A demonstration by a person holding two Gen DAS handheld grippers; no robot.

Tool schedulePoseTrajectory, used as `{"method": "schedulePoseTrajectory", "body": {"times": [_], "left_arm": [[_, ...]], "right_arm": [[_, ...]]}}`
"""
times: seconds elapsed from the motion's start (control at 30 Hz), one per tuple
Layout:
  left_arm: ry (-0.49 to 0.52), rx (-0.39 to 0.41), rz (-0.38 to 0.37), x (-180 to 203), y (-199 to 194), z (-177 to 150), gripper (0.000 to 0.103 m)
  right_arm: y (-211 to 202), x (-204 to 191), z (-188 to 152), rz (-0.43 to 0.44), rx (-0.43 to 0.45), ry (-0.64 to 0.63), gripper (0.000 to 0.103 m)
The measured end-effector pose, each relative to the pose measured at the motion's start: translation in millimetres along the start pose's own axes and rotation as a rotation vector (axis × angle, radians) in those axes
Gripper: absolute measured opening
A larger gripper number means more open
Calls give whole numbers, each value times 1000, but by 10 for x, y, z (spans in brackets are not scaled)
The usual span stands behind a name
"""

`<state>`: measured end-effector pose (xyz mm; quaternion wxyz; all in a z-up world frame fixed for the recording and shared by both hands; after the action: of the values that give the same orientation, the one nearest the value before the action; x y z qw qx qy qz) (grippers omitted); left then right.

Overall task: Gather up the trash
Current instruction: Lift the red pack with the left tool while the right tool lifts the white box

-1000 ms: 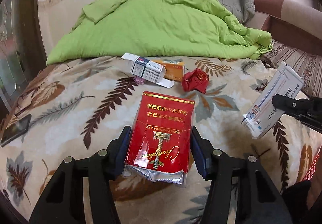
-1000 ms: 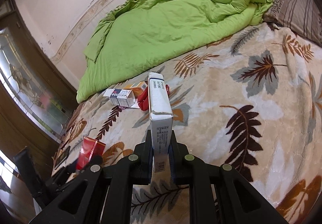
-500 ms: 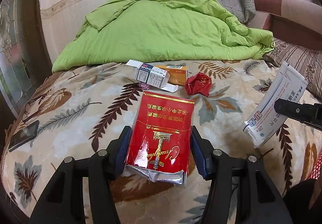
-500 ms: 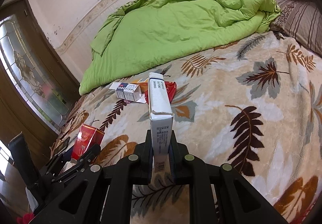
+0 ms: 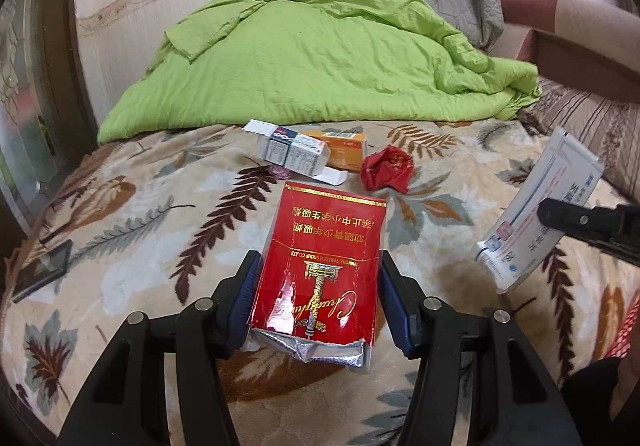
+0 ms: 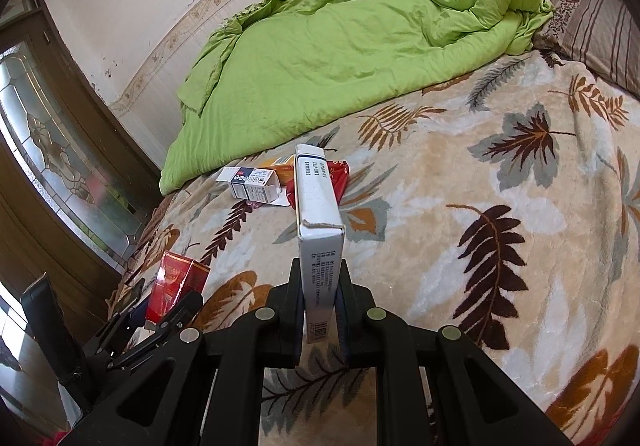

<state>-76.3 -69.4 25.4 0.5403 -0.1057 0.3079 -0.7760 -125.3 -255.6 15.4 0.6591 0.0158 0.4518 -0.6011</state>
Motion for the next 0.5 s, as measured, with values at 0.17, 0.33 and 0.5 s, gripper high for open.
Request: {"method": "schedulePoseTrajectory", "body": {"times": [0.17,0.33,0.5], "left_arm": [[-60,16,-50,-75,-54,87,56],[-77,17,-59,-97,-95,137,56],[-63,12,-69,-28,-125,155,56]], "right_arm": [[-5,2,2,1,2,2,14],[-18,-10,10,2,9,-1,14],[-36,-13,15,13,14,3,14]]}}
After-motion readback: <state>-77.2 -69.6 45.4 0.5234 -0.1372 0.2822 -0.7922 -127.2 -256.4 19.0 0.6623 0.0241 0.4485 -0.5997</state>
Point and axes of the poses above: each gripper's, at about its wrist camera, not at the fingertips, and y roughly the way its jaws point, x to its right, z to its top, the point moved 7 cm from there along y, roughly the way its jaws point, and after that the axes turned 8 degrees about y, right-handed, at the moved point
